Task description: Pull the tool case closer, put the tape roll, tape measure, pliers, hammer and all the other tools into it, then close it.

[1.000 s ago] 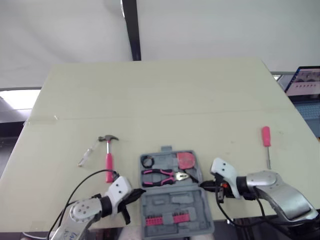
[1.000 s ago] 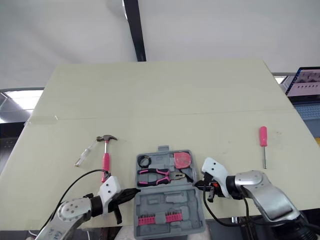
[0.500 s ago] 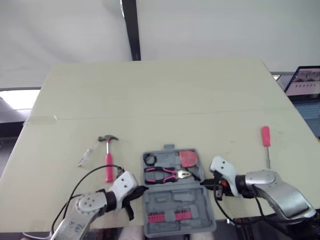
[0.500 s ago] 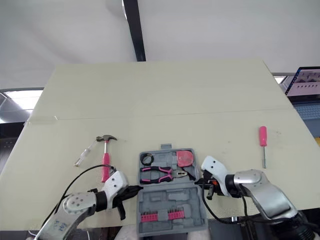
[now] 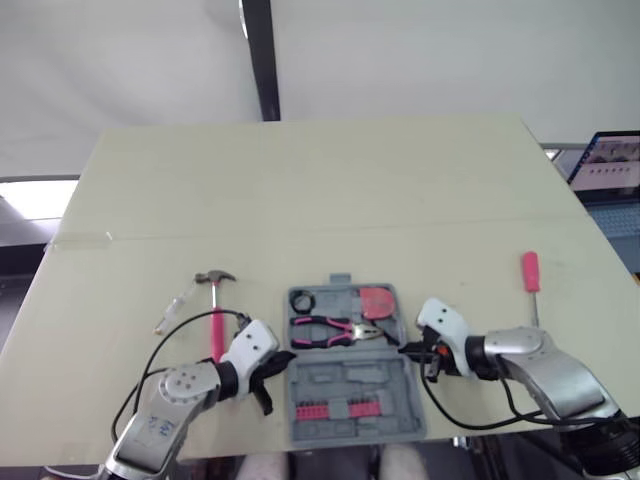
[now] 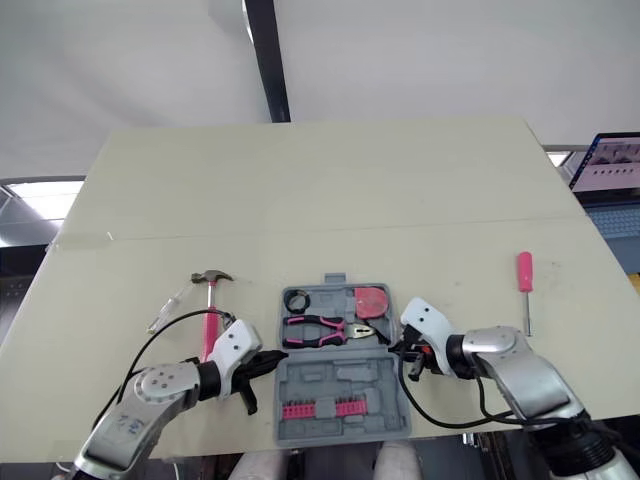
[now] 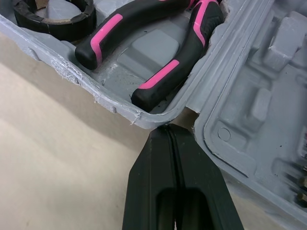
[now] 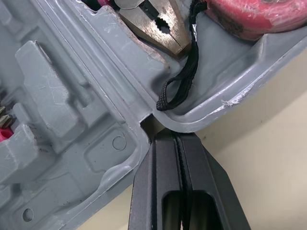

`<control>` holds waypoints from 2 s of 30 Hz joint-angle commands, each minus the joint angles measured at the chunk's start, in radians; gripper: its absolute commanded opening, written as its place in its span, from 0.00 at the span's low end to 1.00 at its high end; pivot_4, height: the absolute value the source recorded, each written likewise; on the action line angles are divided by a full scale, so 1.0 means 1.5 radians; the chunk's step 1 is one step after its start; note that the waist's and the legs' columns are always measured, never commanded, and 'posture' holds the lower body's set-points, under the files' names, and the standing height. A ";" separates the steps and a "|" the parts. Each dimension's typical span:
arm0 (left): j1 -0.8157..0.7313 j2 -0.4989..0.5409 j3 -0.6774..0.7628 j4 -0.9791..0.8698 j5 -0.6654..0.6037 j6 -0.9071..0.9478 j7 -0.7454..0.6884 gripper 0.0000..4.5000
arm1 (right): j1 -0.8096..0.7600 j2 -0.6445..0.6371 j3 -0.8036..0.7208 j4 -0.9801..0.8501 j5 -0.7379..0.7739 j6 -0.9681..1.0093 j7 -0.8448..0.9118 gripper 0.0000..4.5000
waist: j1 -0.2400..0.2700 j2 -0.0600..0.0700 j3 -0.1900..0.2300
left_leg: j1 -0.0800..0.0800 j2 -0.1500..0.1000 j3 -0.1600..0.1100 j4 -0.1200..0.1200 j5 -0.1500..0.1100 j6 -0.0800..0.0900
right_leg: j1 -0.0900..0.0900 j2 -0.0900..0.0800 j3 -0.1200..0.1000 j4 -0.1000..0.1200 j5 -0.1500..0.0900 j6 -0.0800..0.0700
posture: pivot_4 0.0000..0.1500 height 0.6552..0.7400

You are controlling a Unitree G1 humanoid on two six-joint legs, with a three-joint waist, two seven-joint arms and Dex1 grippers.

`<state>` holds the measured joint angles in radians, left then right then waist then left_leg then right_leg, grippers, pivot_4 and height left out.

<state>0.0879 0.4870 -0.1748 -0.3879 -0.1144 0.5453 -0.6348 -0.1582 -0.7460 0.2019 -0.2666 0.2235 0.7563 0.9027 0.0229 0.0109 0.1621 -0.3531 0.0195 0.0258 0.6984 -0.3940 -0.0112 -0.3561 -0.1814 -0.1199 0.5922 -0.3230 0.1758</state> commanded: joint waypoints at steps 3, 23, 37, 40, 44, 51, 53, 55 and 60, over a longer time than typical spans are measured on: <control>-0.024 -0.013 -0.012 -0.015 -0.011 -0.020 -0.003 0.00 | -0.012 0.014 0.010 0.006 -0.012 -0.012 -0.015 0.02 | 0.000 0.000 0.000 | 0.000 0.000 0.000 0.000 0.000 0.000 | 0.000 0.000 0.000 0.000 0.000 0.000 | 1.00 1.00; -0.022 -0.024 -0.011 0.031 0.011 -0.064 0.025 0.00 | -0.029 0.026 0.003 0.025 -0.032 -0.020 -0.037 0.02 | 0.000 0.000 0.000 | 0.000 0.000 0.000 0.000 0.000 0.000 | 0.000 0.000 0.000 0.000 0.000 0.000 | 1.00 1.00; -0.038 -0.031 0.000 0.074 0.016 -0.098 0.038 0.00 | -0.042 0.036 0.004 0.035 -0.041 -0.026 -0.047 0.02 | -0.001 0.000 0.000 | 0.000 0.000 0.000 0.000 0.000 0.000 | 0.000 0.000 0.000 0.000 0.000 0.000 | 1.00 1.00; -0.038 -0.031 0.002 0.077 0.016 -0.101 0.040 0.00 | -0.043 0.038 0.005 0.037 -0.046 -0.031 -0.047 0.02 | -0.001 0.000 0.000 | 0.000 0.000 0.000 0.000 0.000 0.000 | 0.000 0.000 0.000 0.000 0.000 0.000 | 1.00 1.00; -0.033 -0.030 0.003 0.076 0.017 -0.104 0.043 0.00 | -0.044 0.048 0.009 0.041 -0.052 -0.038 -0.052 0.02 | -0.001 0.000 0.000 | 0.000 0.000 0.000 0.000 0.000 0.000 | 0.000 0.000 0.000 0.000 0.000 0.000 | 1.00 1.00; -0.039 -0.032 0.004 0.084 0.018 -0.105 0.049 0.00 | -0.042 0.051 0.013 0.044 -0.060 -0.042 -0.053 0.02 | -0.001 0.000 0.000 | 0.000 0.000 0.000 0.000 0.000 0.000 | 0.000 0.000 0.000 0.000 0.000 0.000 | 1.00 1.00; -0.039 -0.032 0.005 0.083 0.019 -0.105 0.050 0.00 | -0.043 0.052 0.013 0.046 -0.061 -0.043 -0.053 0.02 | -0.001 0.000 0.000 | 0.000 0.000 0.000 0.000 0.000 0.000 | 0.000 0.000 0.000 0.000 0.000 0.000 | 1.00 1.00; -0.039 -0.032 0.005 0.083 0.019 -0.105 0.051 0.00 | -0.047 0.055 0.015 0.050 -0.063 -0.042 -0.055 0.02 | -0.002 0.000 0.000 | 0.000 0.000 0.000 0.000 0.000 0.000 | 0.000 0.000 0.000 0.000 0.000 0.000 | 1.00 1.00; -0.035 -0.027 0.008 0.080 0.019 -0.105 0.051 0.00 | -0.047 0.057 0.019 0.056 -0.068 -0.045 -0.054 0.02 | -0.002 0.000 0.000 | 0.000 0.000 0.000 0.000 0.000 0.000 | 0.000 0.000 0.000 0.000 0.000 0.000 | 1.00 1.00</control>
<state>0.0394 0.4466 -0.1727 -0.2569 -0.0857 0.4053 -0.5604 -0.2286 -0.6743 0.2130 -0.1946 0.1360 0.6963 0.8414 0.0195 0.0103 0.1618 -0.3528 0.0196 0.0258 0.6984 -0.3938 -0.0115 -0.3561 -0.1813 -0.1200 0.5927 -0.3230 0.1758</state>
